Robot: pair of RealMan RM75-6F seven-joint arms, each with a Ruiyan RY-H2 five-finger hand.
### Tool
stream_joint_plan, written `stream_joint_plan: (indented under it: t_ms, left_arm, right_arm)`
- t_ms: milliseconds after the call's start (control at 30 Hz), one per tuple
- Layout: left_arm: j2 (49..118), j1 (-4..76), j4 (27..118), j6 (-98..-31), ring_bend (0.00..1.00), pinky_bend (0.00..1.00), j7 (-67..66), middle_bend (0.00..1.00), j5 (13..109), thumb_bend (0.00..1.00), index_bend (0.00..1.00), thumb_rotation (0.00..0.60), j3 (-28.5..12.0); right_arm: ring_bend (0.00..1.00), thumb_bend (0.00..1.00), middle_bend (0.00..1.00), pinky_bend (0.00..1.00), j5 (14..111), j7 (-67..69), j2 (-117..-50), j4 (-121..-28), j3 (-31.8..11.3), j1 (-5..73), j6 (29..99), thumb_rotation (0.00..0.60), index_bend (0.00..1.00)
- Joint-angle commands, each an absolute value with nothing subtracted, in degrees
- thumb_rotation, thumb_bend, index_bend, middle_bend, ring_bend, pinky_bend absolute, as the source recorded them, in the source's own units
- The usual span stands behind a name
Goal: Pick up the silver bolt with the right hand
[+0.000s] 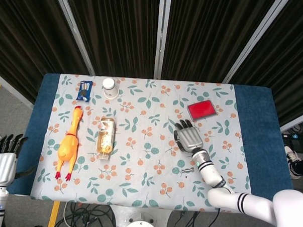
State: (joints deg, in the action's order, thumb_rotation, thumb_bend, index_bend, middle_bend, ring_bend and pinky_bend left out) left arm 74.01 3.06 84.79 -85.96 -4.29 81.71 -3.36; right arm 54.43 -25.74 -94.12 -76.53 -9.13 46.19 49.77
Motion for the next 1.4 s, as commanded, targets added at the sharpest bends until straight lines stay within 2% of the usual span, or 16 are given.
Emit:
stream_joint_plan:
  t_ms: [33,333,767,1400]
  left_arm:
    - [73.98,2.99,84.84,-86.04,0.0,0.0,-4.29,0.09,81.67,0.05,0.15,0.6,-3.37]
    - [74.03,3.1,85.01,-86.0,0.0,0.0,-4.95,0.09,81.85,0.05,0.15,0.6,-3.4]
    - [73.8,2.92,85.39,-86.25,0.0,0.0,-5.17,0.09,81.95,0.05,0.15,0.6,-3.37]
    - [73.71,3.03,85.38,-86.24,0.0,0.0,-4.86,0.09,82.44,0.05,0.15,0.6,-3.32]
  right_arm:
    - [0.0,0.38,0.16,0.0,55.48,-23.81,-92.6,-78.44,-9.32,45.35,50.33,0.6,0.53]
    - [0.0,0.38,0.17,0.0,56.52,-13.42,-88.16,-81.93,-11.01,42.97,48.32,0.6,0.54]
    - [0.0,0.38,0.16,0.0,59.73,-8.48,-88.56,-78.99,-10.72,42.1,48.22,0.6,0.55]
    - [0.0,0.39,0.15,0.0,61.32,-8.28,-87.27,-80.36,-9.99,41.8,48.09,0.6,0.37]
